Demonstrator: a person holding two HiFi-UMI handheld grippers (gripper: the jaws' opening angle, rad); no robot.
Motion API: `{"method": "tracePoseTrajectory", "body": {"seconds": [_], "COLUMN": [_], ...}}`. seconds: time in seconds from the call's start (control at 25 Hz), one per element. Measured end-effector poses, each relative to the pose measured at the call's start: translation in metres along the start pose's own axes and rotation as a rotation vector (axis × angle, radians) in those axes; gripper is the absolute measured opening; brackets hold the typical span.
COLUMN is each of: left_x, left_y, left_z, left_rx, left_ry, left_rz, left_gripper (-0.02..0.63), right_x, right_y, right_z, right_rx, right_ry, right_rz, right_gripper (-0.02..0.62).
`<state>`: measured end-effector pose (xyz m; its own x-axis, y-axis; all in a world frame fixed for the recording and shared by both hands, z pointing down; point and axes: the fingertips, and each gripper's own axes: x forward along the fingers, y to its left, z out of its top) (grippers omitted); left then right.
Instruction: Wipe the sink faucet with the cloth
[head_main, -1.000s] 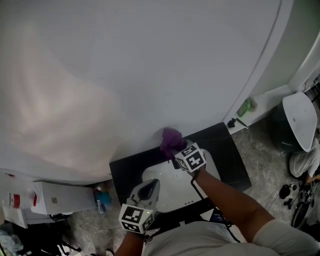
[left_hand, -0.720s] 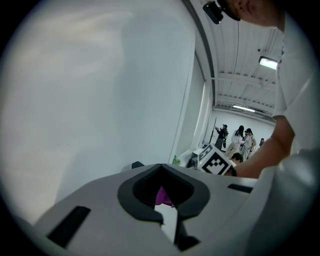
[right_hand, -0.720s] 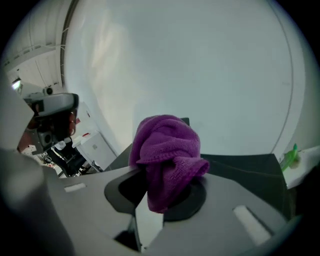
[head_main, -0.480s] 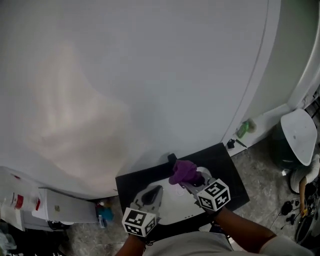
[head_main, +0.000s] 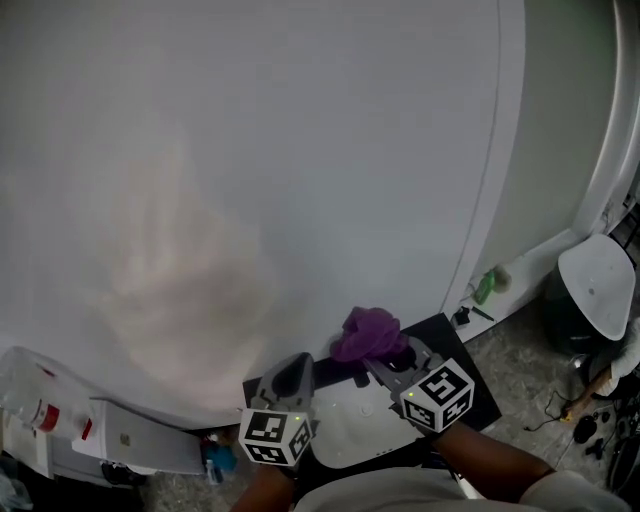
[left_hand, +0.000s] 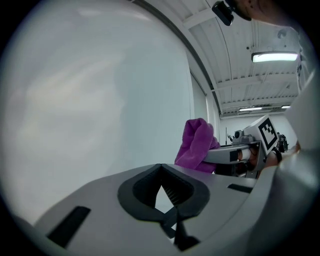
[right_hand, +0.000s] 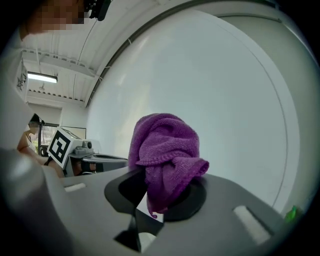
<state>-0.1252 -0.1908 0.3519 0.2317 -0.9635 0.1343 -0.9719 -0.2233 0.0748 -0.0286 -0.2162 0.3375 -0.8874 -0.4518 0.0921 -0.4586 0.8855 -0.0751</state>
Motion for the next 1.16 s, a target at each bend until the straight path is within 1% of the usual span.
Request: {"method": "tracePoseTrajectory", "body": {"seconds": [0.24, 0.64, 1.16], "left_x": [-0.005, -0.002, 0.006], "left_y": [-0.008, -0.006, 0.0], "left_z": [-0.001, -0.007, -0.007], "left_rx": [-0.007, -0.031, -0.034], "left_ry": [-0.015, -0.004, 0.01], "left_rz": [-0.01, -0.025, -0.022], "left_gripper": [0.006, 0.008, 0.007], "right_x": [0.0, 0.004, 0.013], "right_y": [0.005, 0.007, 0.002], "right_z": [-0.009, -0.008, -0.002], "right_rx": [0.007, 0.022, 0.023], "right_ry": [0.025, 0.026, 0.028], "right_rz": [0.009, 0.023, 0.031], "right_gripper": [0.064, 0.064, 0.064]}}
